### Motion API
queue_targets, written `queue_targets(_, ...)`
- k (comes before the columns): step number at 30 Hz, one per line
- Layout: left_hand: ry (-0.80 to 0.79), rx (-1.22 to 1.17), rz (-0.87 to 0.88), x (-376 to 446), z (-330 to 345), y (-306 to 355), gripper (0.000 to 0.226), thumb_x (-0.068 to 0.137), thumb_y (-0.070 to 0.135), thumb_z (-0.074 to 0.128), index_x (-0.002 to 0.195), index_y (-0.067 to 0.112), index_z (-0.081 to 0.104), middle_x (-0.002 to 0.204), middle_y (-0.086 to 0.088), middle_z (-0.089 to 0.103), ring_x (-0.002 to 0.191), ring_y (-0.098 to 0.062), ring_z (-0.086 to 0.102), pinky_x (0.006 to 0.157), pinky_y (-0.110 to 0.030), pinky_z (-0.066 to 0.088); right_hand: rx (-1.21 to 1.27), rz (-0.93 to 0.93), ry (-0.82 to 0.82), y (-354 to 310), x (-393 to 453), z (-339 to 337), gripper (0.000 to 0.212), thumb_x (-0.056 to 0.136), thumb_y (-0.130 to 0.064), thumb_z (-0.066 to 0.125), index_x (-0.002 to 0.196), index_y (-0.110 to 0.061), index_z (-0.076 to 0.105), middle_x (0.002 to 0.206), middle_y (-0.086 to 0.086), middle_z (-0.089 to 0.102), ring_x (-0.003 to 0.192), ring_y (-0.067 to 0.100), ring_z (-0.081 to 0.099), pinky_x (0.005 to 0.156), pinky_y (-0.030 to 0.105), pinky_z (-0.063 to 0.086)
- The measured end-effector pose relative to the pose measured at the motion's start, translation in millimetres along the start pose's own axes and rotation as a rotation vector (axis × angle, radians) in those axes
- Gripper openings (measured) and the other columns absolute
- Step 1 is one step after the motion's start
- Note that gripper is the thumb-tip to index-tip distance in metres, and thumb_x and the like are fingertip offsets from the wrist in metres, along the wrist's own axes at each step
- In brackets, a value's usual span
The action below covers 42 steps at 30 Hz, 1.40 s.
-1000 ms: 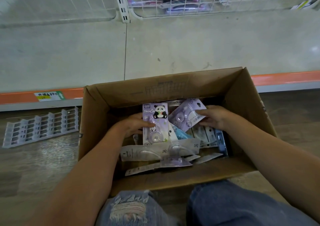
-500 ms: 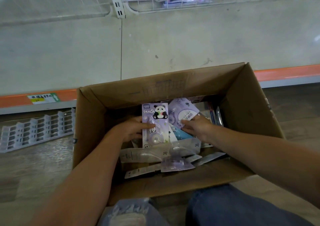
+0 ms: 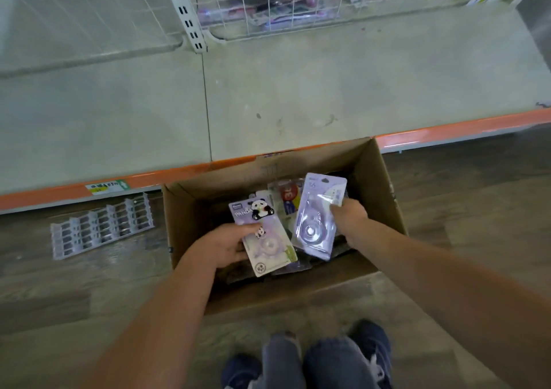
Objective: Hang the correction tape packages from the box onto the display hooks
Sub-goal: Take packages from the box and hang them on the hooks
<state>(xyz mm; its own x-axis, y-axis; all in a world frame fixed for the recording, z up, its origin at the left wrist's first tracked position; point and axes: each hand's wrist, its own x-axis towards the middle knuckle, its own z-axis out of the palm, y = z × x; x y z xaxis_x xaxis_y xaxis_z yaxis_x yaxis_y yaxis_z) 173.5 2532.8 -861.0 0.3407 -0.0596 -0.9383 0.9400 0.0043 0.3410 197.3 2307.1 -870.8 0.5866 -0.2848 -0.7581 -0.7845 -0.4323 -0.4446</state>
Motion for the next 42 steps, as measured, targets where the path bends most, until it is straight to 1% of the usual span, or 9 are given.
queue_targets(5, -0.04, -0.03, -0.014, -84, 16, 8, 0.011, 0.096, 0.01, 0.051, 0.1, 0.014, 0.062, 0.07, -0.002, 0.073, 0.059, -0.015, 0.069, 0.046, -0.022, 0.051, 0.179, 0.1, -0.18, -27, -78, -38, 0.034, 0.101, -0.016, 0.037, 0.128, 0.0, 0.049, 0.128, 0.019, 0.055, 0.113, 0.034, 0.056, 0.093, 0.043, 0.05)
queue_targets(10, -0.071, -0.009, 0.0, -182, 24, 22, 0.016, 0.094, 0.011, 0.055, 0.108, 0.016, 0.06, 0.08, -0.002, 0.074, 0.073, -0.017, 0.07, 0.058, -0.03, 0.055, 0.354, 0.138, -0.303, -48, -178, -92, 0.021, 0.102, -0.02, 0.041, 0.111, -0.008, 0.056, 0.111, 0.012, 0.063, 0.1, 0.029, 0.06, 0.086, 0.039, 0.051)
queue_targets(15, -0.126, -0.009, 0.063, -297, 36, 51, 0.022, 0.09, 0.012, 0.06, 0.112, 0.01, 0.061, 0.089, -0.008, 0.073, 0.076, -0.021, 0.07, 0.061, -0.032, 0.058, 0.528, 0.112, -0.278, -80, -277, -164, 0.021, 0.099, -0.019, 0.048, 0.085, -0.008, 0.059, 0.078, 0.006, 0.063, 0.054, 0.013, 0.065, 0.044, 0.018, 0.048)
queue_targets(21, -0.245, 0.021, 0.174, -407, 56, 91, 0.046, 0.077, 0.016, 0.07, 0.12, 0.003, 0.06, 0.112, -0.019, 0.068, 0.102, -0.037, 0.066, 0.089, -0.048, 0.053, 0.689, 0.133, -0.204, -101, -359, -220, 0.036, 0.093, -0.029, 0.057, 0.097, 0.006, 0.067, 0.086, 0.02, 0.072, 0.083, 0.037, 0.068, 0.087, 0.05, 0.053)
queue_targets(27, -0.215, 0.118, 0.407, -484, 74, 147, 0.031, 0.083, 0.009, 0.071, 0.112, 0.004, 0.064, 0.096, -0.011, 0.074, 0.085, -0.021, 0.071, 0.08, -0.03, 0.054, 0.914, 0.074, -0.175, -123, -417, -257, 0.043, 0.092, -0.03, 0.059, 0.11, 0.009, 0.065, 0.104, 0.028, 0.068, 0.1, 0.045, 0.064, 0.096, 0.06, 0.045)
queue_targets(34, -0.23, 0.137, 0.541, -551, 89, 182, 0.023, 0.09, 0.012, 0.061, 0.113, 0.005, 0.062, 0.097, -0.012, 0.074, 0.085, -0.026, 0.07, 0.072, -0.034, 0.057, 1.229, -0.06, -0.285, -159, -491, -303, 0.045, 0.096, -0.032, 0.049, 0.115, 0.007, 0.063, 0.108, 0.027, 0.066, 0.087, 0.04, 0.068, 0.071, 0.047, 0.056)
queue_targets(37, -0.251, 0.163, 0.574, -575, 95, 187, 0.033, 0.089, 0.015, 0.063, 0.12, 0.005, 0.059, 0.104, -0.016, 0.072, 0.096, -0.034, 0.068, 0.086, -0.048, 0.055, 1.29, -0.149, -0.338, -167, -517, -319, 0.049, 0.097, -0.028, 0.044, 0.085, 0.009, 0.074, 0.09, 0.028, 0.07, 0.068, 0.038, 0.07, 0.05, 0.044, 0.057)
queue_targets(40, -0.294, 0.17, 0.646, -596, 102, 190, 0.033, 0.089, 0.017, 0.064, 0.12, 0.007, 0.06, 0.1, -0.01, 0.074, 0.09, -0.025, 0.071, 0.065, -0.031, 0.057, 1.266, -0.248, -0.347, -173, -544, -330, 0.039, 0.095, -0.028, 0.049, 0.099, 0.004, 0.07, 0.093, 0.025, 0.071, 0.07, 0.035, 0.071, 0.052, 0.044, 0.058)
queue_targets(42, -0.315, 0.177, 0.69, -609, 106, 187, 0.029, 0.088, 0.017, 0.063, 0.117, 0.01, 0.061, 0.093, -0.003, 0.075, 0.083, -0.016, 0.072, 0.063, -0.026, 0.056, 1.213, -0.301, -0.352, -173, -558, -332, 0.024, 0.086, -0.018, 0.059, 0.101, 0.0, 0.065, 0.087, 0.021, 0.072, 0.066, 0.031, 0.071, 0.051, 0.04, 0.058)
